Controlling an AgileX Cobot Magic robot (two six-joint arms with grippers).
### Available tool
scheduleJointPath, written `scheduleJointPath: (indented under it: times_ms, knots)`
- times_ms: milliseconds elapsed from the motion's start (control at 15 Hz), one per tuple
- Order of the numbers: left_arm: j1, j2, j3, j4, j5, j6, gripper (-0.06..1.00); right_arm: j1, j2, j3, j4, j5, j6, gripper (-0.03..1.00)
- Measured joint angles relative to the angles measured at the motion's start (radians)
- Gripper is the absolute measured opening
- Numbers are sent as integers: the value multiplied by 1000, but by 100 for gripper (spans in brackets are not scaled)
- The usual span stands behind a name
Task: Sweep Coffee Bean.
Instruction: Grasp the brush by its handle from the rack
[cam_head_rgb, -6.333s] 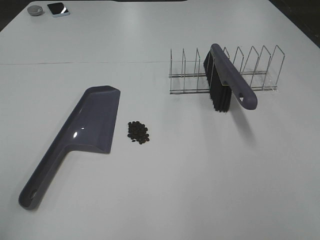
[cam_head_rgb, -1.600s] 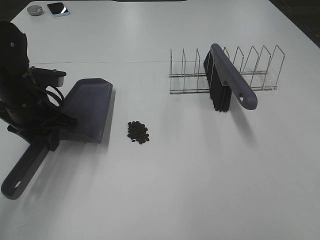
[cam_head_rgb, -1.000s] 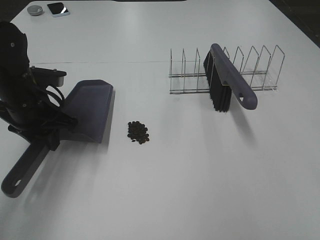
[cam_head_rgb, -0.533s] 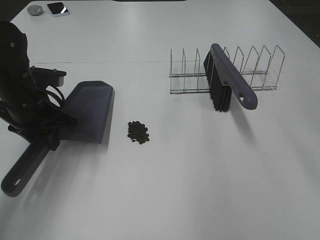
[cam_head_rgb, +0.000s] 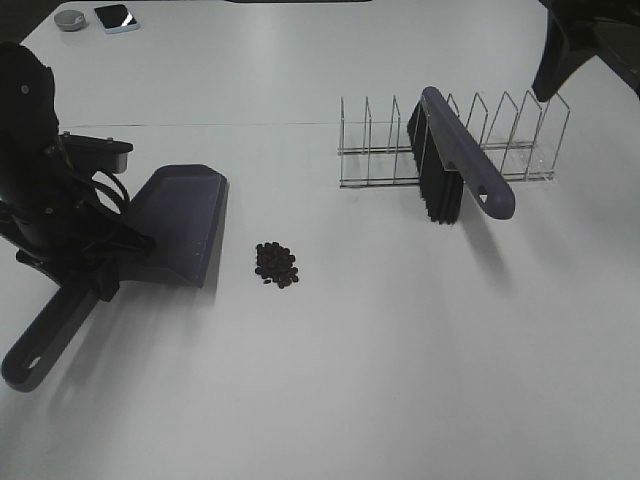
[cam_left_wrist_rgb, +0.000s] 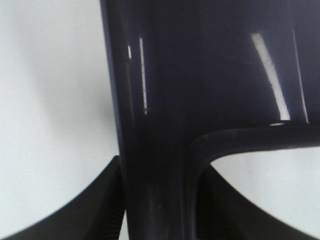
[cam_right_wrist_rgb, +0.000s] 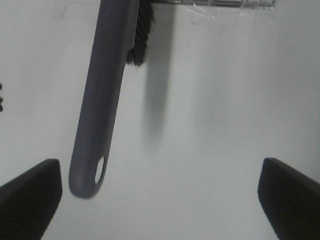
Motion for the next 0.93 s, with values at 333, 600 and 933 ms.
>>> scheduleJointPath:
  times_ms: [333, 600, 933]
  knots:
    - [0, 0, 0, 0, 9, 0, 34, 1, 282, -285, 127, 0, -1, 99]
    - [0, 0, 0, 0, 24, 0, 34, 69, 399, -384, 122, -1, -19, 99]
    - [0, 0, 0, 0, 34, 0, 34, 137, 517, -438, 47, -1, -11, 99]
